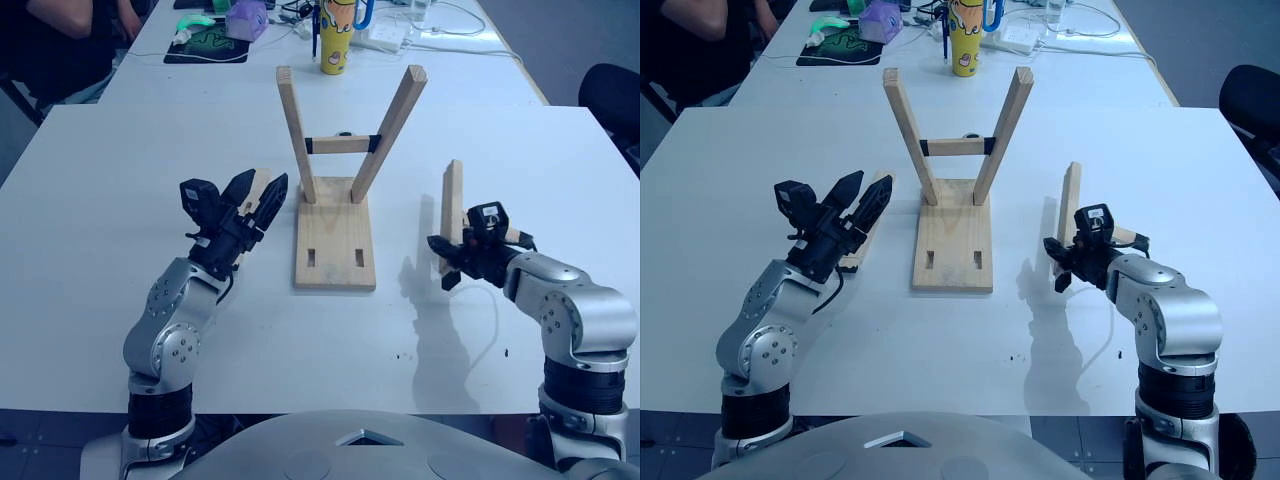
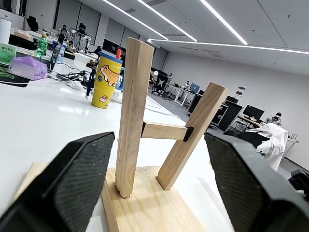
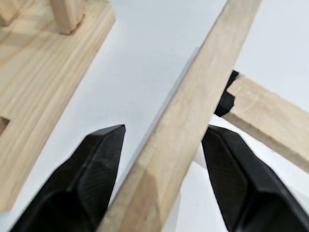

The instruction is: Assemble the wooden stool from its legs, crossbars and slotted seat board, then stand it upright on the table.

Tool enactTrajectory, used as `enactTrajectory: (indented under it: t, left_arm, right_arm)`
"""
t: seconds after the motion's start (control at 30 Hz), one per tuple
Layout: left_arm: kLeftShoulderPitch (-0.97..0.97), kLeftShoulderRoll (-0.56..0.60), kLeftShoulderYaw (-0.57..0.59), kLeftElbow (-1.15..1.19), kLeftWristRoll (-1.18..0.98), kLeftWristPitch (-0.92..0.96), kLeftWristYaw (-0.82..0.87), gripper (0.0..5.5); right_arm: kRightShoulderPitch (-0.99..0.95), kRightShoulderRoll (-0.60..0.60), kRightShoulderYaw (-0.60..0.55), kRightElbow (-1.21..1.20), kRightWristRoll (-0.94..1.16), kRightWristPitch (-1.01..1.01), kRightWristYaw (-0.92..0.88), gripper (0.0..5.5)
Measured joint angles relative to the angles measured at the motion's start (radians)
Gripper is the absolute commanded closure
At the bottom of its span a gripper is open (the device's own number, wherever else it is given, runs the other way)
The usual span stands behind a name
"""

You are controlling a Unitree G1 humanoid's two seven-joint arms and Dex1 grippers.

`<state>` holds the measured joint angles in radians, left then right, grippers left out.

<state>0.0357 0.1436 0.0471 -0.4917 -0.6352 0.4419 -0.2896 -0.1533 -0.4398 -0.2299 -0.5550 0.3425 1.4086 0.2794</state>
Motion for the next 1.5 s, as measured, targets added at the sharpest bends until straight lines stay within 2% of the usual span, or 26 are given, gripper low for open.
enactTrajectory:
  t: [0.07, 0.17, 0.2, 0.47, 0.53, 0.67, 0.77, 0.83, 1.23, 1.5]
  left_arm:
    - [0.003, -0.006, -0.006, -0.001, -0.002, 0.000, 0.004, 2.04]
    - [0.009, -0.020, -0.013, -0.004, 0.002, -0.004, 0.015, 2.04]
    - [0.009, -0.020, -0.015, -0.004, 0.006, -0.006, 0.016, 2.04]
    - [0.011, -0.022, -0.024, -0.003, 0.018, -0.023, 0.017, 2.04]
    - [0.014, -0.022, -0.025, -0.002, 0.018, -0.025, 0.017, 2.04]
    - [0.058, -0.031, -0.027, -0.015, 0.020, -0.034, 0.034, 2.04]
    - [0.090, -0.054, -0.041, -0.028, 0.032, -0.043, 0.053, 2.04]
    - [0.090, -0.055, -0.045, -0.032, 0.035, -0.043, 0.056, 2.04]
    - [0.031, -0.001, -0.032, -0.036, -0.014, 0.053, 0.042, 2.04]
    - [0.005, 0.013, -0.038, -0.024, -0.023, 0.080, 0.026, 2.04]
  right_arm:
    - [-0.028, 0.008, -0.003, -0.037, 0.013, 0.099, -0.003, 2.83]
    - [-0.031, -0.013, 0.055, -0.032, 0.030, 0.167, 0.010, 2.83]
    - [-0.027, -0.024, 0.066, -0.023, 0.029, 0.170, 0.013, 2.50]
    - [-0.015, -0.112, 0.126, 0.021, 0.040, 0.090, 0.072, 1.14]
    - [-0.015, -0.120, 0.118, 0.013, 0.042, 0.101, 0.076, 1.14]
    - [0.028, 0.002, -0.067, -0.077, 0.150, 0.189, 0.037, 1.14]
    - [0.072, 0.125, -0.180, -0.110, 0.276, 0.189, -0.084, 1.14]
    - [0.075, 0.146, -0.207, -0.110, 0.323, 0.189, -0.168, 1.14]
    - [0.190, 0.325, -0.154, -0.187, 0.327, 0.194, -0.588, 1.14]
    - [0.171, 0.435, -0.132, -0.200, 0.232, 0.189, -0.712, 2.35]
